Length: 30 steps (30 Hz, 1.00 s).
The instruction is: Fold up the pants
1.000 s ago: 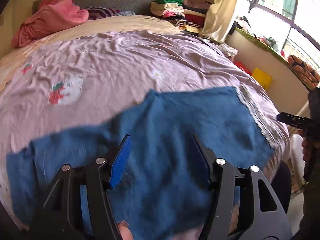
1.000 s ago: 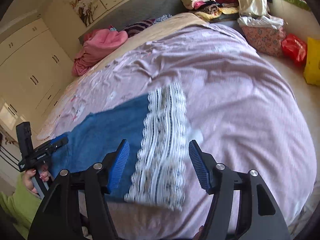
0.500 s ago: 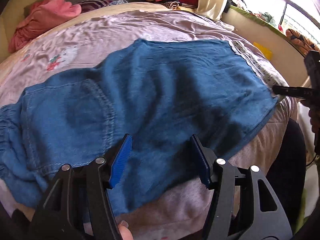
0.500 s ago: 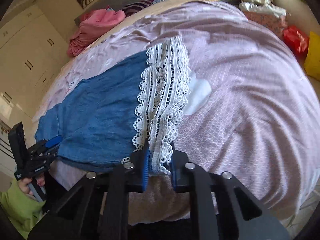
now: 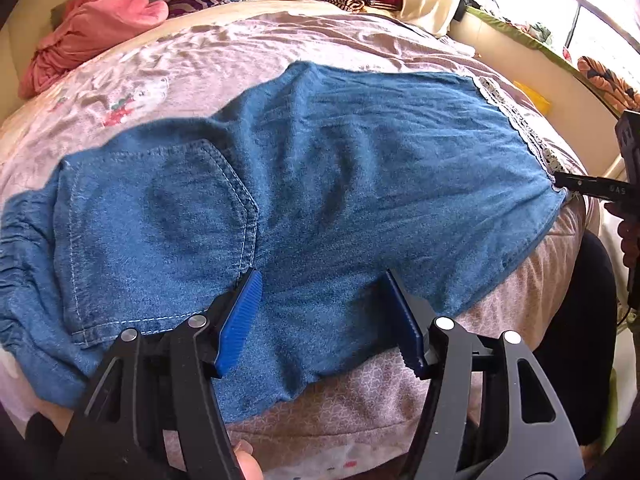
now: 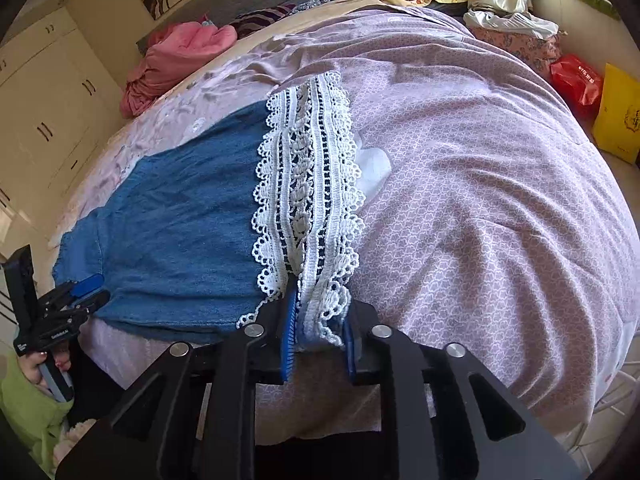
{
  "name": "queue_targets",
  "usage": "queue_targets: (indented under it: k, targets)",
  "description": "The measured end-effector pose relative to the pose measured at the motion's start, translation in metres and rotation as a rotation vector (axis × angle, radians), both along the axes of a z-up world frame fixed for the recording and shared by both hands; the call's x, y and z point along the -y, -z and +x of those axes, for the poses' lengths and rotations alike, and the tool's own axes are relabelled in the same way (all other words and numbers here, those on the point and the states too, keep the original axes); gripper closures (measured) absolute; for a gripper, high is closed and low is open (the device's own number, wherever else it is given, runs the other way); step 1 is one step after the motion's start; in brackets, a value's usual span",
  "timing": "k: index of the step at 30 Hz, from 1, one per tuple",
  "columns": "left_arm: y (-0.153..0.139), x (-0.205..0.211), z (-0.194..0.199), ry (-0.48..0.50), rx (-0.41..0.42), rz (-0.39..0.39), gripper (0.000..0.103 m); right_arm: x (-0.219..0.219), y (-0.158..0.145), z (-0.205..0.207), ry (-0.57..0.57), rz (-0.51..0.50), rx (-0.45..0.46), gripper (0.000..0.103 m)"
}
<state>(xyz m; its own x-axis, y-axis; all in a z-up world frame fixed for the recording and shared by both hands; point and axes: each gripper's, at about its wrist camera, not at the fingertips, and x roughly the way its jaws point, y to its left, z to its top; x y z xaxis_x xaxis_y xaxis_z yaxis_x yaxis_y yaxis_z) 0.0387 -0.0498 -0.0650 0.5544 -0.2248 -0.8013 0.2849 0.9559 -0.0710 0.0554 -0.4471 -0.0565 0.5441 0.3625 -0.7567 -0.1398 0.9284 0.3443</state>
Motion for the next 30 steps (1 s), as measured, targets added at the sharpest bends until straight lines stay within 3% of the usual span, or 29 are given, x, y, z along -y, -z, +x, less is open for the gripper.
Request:
queue_targets:
  k: [2,8,14,19,24,30]
  targets:
    - [-0.009,0.002,-0.003,0.017,0.006,-0.030,0.027,0.002,-0.014,-0.008,0.008,0.006,0.045,0.077]
    - [-0.045,0.015,-0.010,0.059,0.087,-0.059,0.025,0.003,-0.039,-0.027,0.021,0.007,0.116,0.059]
    - [-0.070,0.036,-0.004,0.111,0.136,-0.065,0.020,0.002,-0.052,-0.038,0.056,0.021,0.171,0.056]
    - [-0.045,0.064,0.005,0.170,0.077,-0.048,0.020,-0.029,-0.044,-0.033,-0.059,0.034,0.144,0.056]
    - [0.002,0.071,0.013,0.137,-0.049,0.045,0.020,-0.036,-0.015,-0.017,-0.039,-0.049,0.026,0.056]
    - [0.008,0.065,0.014,0.136,-0.048,0.021,0.018,-0.037,-0.006,-0.017,-0.044,-0.032,0.014,0.056]
